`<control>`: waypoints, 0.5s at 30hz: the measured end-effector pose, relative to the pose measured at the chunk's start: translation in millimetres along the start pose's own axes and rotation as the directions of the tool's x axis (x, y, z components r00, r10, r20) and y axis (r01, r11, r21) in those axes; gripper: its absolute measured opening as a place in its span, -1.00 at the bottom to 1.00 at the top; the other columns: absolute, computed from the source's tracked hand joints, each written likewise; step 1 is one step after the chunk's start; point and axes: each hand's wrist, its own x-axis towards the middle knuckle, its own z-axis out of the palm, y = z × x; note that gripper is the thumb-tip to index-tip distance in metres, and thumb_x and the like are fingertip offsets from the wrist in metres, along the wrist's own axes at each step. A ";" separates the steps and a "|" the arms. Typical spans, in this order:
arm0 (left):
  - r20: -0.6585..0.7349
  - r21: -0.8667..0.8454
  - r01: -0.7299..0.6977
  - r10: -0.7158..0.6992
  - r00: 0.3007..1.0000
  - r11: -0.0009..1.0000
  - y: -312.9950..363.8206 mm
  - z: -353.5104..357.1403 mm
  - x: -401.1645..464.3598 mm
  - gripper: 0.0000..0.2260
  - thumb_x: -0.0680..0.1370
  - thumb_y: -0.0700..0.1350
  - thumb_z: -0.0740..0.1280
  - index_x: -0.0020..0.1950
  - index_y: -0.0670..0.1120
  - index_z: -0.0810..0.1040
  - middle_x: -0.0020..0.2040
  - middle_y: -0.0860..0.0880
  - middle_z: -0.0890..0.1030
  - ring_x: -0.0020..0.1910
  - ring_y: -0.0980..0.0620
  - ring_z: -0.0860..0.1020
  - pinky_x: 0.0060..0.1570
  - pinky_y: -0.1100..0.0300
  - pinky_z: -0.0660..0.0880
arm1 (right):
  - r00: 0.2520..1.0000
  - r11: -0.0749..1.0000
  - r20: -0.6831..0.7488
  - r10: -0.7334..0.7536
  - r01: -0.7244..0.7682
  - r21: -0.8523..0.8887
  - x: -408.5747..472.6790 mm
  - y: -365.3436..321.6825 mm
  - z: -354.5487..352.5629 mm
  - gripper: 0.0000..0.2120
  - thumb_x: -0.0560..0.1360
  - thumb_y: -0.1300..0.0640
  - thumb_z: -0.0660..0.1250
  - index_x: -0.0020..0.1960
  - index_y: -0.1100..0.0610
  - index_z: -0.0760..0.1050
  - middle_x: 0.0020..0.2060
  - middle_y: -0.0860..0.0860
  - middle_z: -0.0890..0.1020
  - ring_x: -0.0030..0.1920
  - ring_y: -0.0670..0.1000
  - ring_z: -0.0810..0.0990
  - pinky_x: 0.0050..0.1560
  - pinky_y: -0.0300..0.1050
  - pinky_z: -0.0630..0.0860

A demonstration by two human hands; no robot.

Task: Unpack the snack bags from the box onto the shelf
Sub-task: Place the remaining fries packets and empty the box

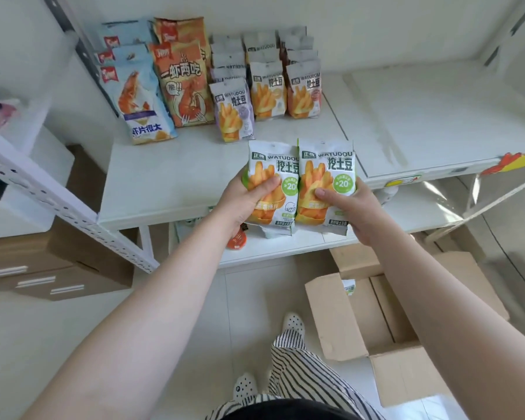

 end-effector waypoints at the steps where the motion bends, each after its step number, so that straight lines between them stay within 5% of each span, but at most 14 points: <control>1: -0.011 0.001 -0.011 0.011 1.000 1.000 2.3 3.7 11.7 -0.68 0.49 -0.06 0.44 0.21 -0.06 0.53 -0.01 0.08 0.67 -0.12 0.25 0.64 -0.21 0.42 0.51 | 1.000 1.000 -0.010 0.010 -0.010 0.009 11.1 -1.7 -4.8 -0.37 0.19 0.07 0.67 0.20 0.11 0.53 0.08 0.11 0.69 0.11 0.16 0.67 0.20 0.18 0.55; 10: -0.076 0.029 -0.010 0.013 0.997 1.000 13.5 37.0 123.5 -0.62 0.44 -0.16 0.49 0.21 -0.04 0.48 0.05 0.02 0.65 -0.02 0.14 0.62 -0.18 0.39 0.51 | 1.000 0.997 -0.018 0.017 -0.019 -0.068 117.5 -26.5 -51.0 -0.57 0.26 0.19 0.57 0.07 0.02 0.53 -0.08 0.01 0.72 -0.05 0.06 0.71 -0.04 0.00 0.62; 15: -0.107 0.051 -0.004 0.010 0.994 0.999 16.5 50.6 171.1 -0.50 0.42 -0.22 0.51 0.28 -0.04 0.39 0.01 0.11 0.61 -0.06 0.25 0.57 -0.22 0.43 0.47 | 1.000 0.983 -0.023 -0.021 0.016 -0.182 166.6 -34.7 -75.7 -0.55 0.31 0.35 0.56 0.06 0.00 0.52 -0.08 -0.04 0.70 -0.12 -0.06 0.69 -0.18 -0.20 0.61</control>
